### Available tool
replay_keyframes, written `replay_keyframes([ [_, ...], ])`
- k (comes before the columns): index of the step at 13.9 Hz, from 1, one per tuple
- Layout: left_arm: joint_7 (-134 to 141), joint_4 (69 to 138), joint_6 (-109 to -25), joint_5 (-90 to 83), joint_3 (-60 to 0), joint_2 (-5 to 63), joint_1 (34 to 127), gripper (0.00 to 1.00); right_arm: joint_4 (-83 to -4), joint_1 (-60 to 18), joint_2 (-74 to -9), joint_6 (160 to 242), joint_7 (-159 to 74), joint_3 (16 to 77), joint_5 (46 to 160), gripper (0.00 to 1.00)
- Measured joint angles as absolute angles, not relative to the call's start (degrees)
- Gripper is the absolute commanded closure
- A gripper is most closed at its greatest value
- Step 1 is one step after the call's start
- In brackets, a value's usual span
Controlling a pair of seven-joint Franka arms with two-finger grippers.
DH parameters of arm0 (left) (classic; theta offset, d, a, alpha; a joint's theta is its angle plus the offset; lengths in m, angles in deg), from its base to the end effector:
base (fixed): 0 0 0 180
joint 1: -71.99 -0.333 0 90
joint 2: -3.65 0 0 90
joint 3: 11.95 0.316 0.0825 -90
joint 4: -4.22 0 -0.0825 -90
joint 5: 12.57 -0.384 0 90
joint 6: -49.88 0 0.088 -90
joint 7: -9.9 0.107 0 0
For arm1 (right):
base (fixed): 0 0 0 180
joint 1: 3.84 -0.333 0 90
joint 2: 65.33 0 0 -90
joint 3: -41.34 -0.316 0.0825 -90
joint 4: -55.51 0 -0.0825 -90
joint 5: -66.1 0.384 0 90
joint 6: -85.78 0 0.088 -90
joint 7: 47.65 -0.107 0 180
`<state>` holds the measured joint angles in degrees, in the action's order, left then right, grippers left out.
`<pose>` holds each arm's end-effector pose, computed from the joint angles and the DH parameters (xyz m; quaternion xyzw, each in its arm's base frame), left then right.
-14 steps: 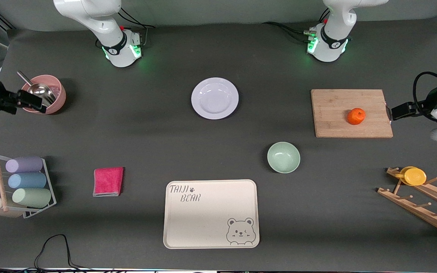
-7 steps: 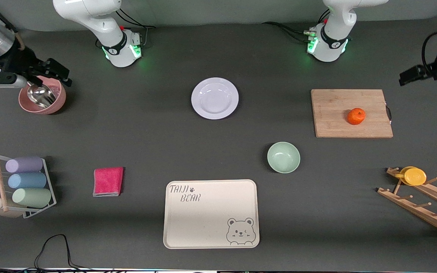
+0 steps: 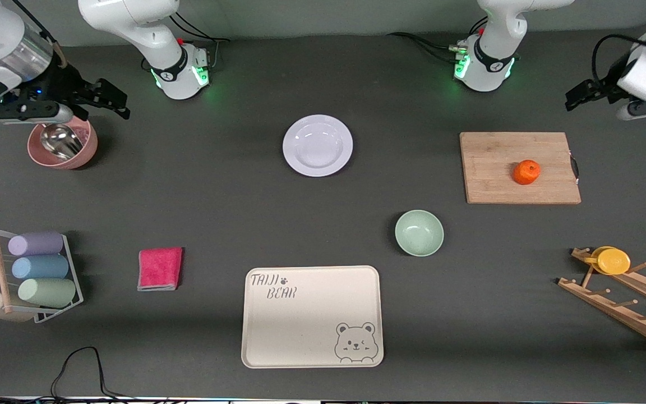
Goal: Place orange and plate with both arms
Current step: 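Move the left gripper to the orange while the right gripper reaches the plate, then grasp the orange with the left gripper while the right gripper grips the plate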
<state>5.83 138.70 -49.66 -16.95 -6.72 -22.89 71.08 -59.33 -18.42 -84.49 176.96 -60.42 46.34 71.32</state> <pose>0.3919 0.0519 0.4932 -0.9944 -0.0734 0.0740 0.0158 0.4372 0.0782 0.5892 -0.9970 0.0275 0.0508 0.0508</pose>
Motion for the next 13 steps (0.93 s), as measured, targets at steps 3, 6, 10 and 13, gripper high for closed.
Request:
replay_keyframes([
  [3, 5.9, 148.4, -62.2, -17.0, -5.3, -21.5, 71.1, 0.00, -65.3, -18.4, -86.3, 179.3, -56.4, 46.5, 77.0, 0.00],
  [6, 5.9, 154.7, -73.7, -17.0, -4.6, -16.4, 71.0, 0.00, -72.0, -18.4, -87.5, 183.0, -51.4, 47.6, 82.9, 0.00],
  [10, 5.9, 155.6, -86.9, -17.0, -4.4, -5.3, 70.4, 0.00, -82.0, -18.4, -87.5, 191.7, -43.2, 47.7, 95.5, 0.00],
  [13, 6.0, 157.0, -96.8, -17.0, -4.3, 2.4, 70.2, 0.00, -90.8, -18.5, -87.2, 199.4, -32.5, 47.7, 108.8, 0.00],
])
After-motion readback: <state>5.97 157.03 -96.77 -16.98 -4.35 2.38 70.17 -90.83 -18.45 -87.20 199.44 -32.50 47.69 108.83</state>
